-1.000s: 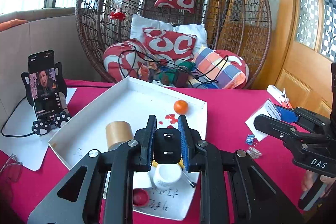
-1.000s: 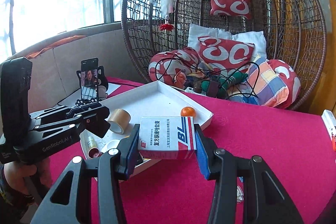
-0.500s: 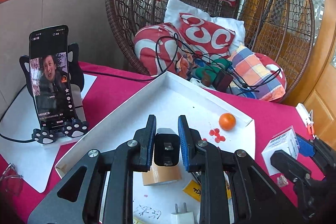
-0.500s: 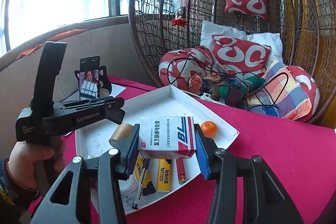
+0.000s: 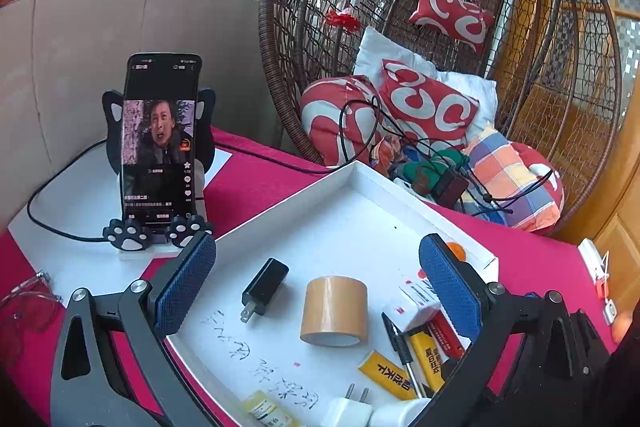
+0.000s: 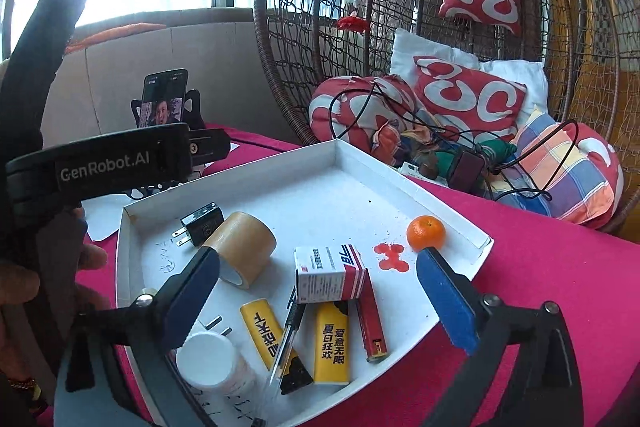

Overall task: Organize rigid objects
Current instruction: 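Carry black charger and white medicine box into the tray and open both grippers, then move both grippers back over the clip and keychain on the table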

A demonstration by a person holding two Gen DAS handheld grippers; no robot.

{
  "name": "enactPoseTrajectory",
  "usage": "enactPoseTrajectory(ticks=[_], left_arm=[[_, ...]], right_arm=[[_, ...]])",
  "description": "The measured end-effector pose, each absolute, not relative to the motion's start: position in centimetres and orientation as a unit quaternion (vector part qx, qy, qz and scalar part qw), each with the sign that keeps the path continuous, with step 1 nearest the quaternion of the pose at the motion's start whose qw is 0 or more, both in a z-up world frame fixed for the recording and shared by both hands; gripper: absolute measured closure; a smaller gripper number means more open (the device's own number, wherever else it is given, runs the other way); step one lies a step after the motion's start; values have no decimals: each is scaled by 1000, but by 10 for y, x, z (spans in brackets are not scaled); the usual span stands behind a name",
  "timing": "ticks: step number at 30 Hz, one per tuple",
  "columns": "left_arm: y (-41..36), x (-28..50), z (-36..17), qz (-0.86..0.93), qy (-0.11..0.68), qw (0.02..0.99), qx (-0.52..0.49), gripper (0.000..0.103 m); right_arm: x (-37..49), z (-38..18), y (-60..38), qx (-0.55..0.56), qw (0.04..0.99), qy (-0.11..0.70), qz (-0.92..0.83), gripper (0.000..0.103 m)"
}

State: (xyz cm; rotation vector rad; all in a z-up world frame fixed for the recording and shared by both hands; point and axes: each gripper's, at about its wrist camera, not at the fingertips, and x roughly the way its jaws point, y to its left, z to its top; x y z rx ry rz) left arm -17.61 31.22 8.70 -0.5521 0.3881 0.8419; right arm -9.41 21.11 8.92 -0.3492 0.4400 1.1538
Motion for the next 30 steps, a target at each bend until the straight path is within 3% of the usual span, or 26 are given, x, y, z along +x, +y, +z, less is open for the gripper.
enactPoseTrajectory(ticks=[4,22,27,30], left_arm=[[288,-188,94,394,164,865,-264,0],[190,-138,112,268,205,920,-201,0],[181,-131,108,252,214,922,-205,0],[184,-130,106,251,213,919,-215,0]], right_arm=[[-98,95,189,-135,809,199,536,0],[-55,112,58,-39,873,199,444,0],[-26,99,17,-29,887,207,412,0],[-11,82,9,-76,875,251,406,0]])
